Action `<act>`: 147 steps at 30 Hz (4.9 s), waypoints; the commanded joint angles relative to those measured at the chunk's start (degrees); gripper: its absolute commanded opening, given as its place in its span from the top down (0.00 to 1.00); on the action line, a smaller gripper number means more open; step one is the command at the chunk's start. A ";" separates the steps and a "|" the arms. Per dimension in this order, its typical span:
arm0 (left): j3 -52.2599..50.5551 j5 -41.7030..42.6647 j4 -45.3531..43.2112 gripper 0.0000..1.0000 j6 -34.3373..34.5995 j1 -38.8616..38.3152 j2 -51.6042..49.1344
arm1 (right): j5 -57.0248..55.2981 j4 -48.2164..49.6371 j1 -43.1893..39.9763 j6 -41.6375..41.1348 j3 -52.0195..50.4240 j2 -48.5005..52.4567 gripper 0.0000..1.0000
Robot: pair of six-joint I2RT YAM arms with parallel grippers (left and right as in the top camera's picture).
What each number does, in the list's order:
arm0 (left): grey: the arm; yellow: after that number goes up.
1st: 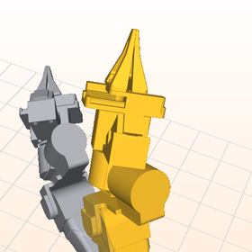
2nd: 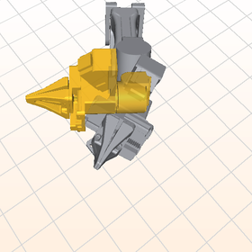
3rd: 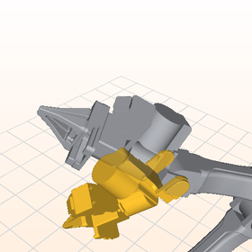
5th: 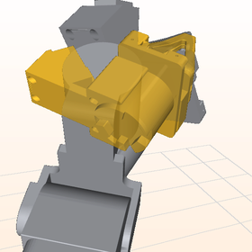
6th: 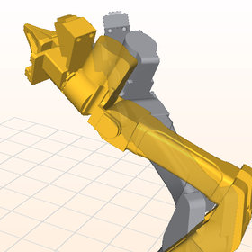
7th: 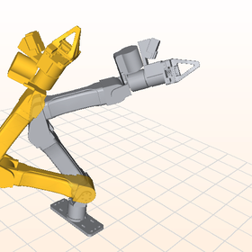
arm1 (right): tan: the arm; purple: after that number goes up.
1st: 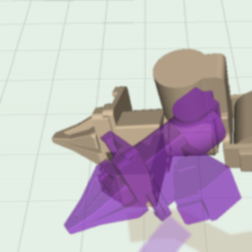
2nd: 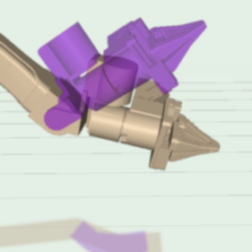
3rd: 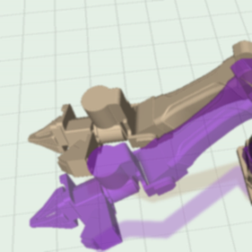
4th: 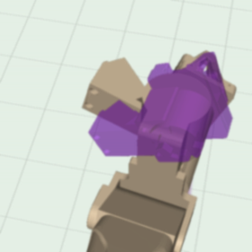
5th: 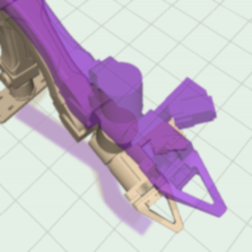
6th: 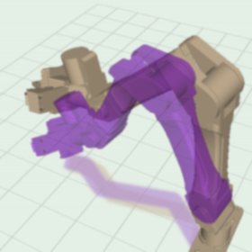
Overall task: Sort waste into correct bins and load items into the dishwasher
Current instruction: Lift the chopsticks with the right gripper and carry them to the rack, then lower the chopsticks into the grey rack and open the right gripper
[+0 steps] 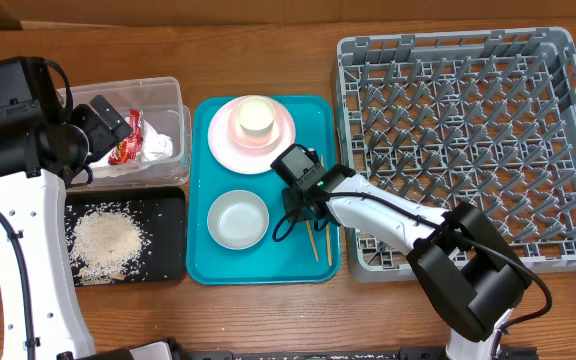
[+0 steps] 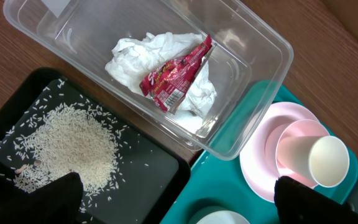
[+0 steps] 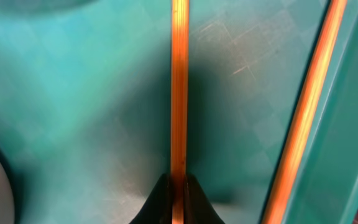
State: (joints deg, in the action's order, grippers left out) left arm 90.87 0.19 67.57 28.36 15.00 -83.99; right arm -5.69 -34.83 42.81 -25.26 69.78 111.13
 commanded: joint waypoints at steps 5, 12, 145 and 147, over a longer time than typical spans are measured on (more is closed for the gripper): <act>1.01 -0.76 -0.07 0.00 -0.48 -0.35 0.85 | -1.38 -4.22 0.20 -0.50 8.20 -2.43 0.96; 1.01 -0.76 -0.07 0.00 -0.48 -0.35 0.85 | -11.43 -13.49 -0.17 -1.75 17.64 -6.27 0.96; 1.01 -0.76 -0.07 0.00 -0.48 -0.35 0.85 | 5.57 -35.58 -26.80 5.20 19.89 -14.49 0.96; 1.01 -0.76 -0.07 0.00 -0.50 -0.35 0.85 | 5.60 -34.88 -26.80 6.21 19.85 -14.40 0.96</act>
State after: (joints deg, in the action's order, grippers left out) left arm 90.87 0.16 67.57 28.36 15.00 -83.99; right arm 0.14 -70.70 16.12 -20.91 87.85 98.48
